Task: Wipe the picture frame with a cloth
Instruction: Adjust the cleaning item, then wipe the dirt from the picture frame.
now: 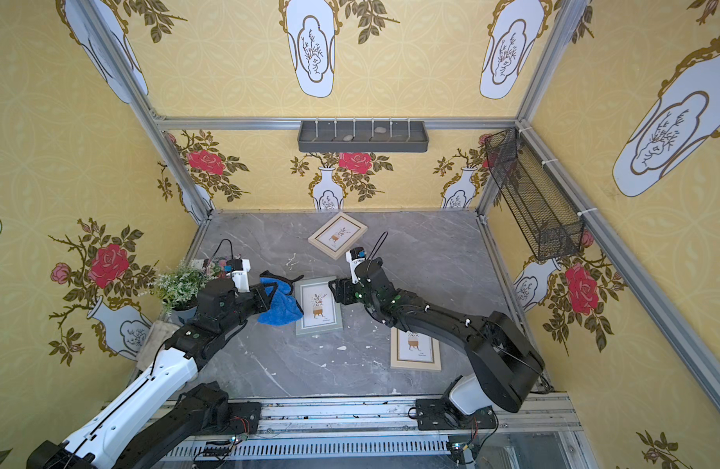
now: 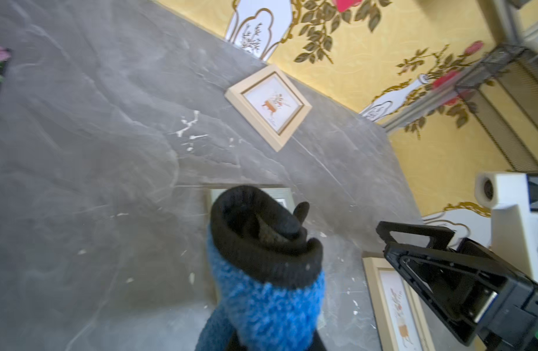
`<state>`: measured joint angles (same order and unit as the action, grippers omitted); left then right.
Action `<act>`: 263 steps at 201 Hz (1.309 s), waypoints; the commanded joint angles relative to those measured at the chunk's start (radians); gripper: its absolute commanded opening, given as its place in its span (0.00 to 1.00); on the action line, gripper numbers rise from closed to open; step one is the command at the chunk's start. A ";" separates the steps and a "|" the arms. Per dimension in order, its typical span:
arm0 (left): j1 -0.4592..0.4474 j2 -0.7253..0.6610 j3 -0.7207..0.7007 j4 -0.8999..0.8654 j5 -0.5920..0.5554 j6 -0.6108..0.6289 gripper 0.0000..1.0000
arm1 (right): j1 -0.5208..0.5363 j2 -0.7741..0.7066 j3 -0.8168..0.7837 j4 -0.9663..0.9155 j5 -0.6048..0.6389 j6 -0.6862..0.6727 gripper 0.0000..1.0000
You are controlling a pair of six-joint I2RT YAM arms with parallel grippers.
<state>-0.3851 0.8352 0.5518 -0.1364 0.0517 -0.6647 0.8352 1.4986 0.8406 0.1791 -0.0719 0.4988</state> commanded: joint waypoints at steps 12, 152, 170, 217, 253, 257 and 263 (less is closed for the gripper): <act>0.011 0.027 0.054 -0.264 -0.277 0.049 0.00 | -0.027 0.092 0.072 -0.148 -0.036 0.109 0.70; 0.017 0.375 0.180 -0.144 -0.206 0.044 0.00 | 0.081 0.327 0.233 -0.434 -0.052 0.152 0.63; 0.014 0.430 0.213 -0.121 -0.167 0.052 0.00 | 0.089 0.339 0.226 -0.423 -0.045 0.154 0.61; -0.070 0.606 0.338 -0.089 -0.132 0.047 0.00 | 0.114 0.379 0.267 -0.438 -0.019 0.144 0.46; -0.113 0.801 0.425 -0.035 -0.067 -0.001 0.00 | 0.122 0.399 0.290 -0.455 0.007 0.147 0.34; -0.116 0.823 0.433 -0.025 -0.057 -0.006 0.00 | 0.123 0.399 0.291 -0.453 0.008 0.148 0.33; -0.122 0.859 0.443 -0.012 -0.044 -0.014 0.00 | 0.126 0.400 0.292 -0.452 0.011 0.149 0.32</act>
<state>-0.4931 1.5967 0.9676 -0.2108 -0.0544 -0.6407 0.9535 1.8889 1.1271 -0.2386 -0.0864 0.6464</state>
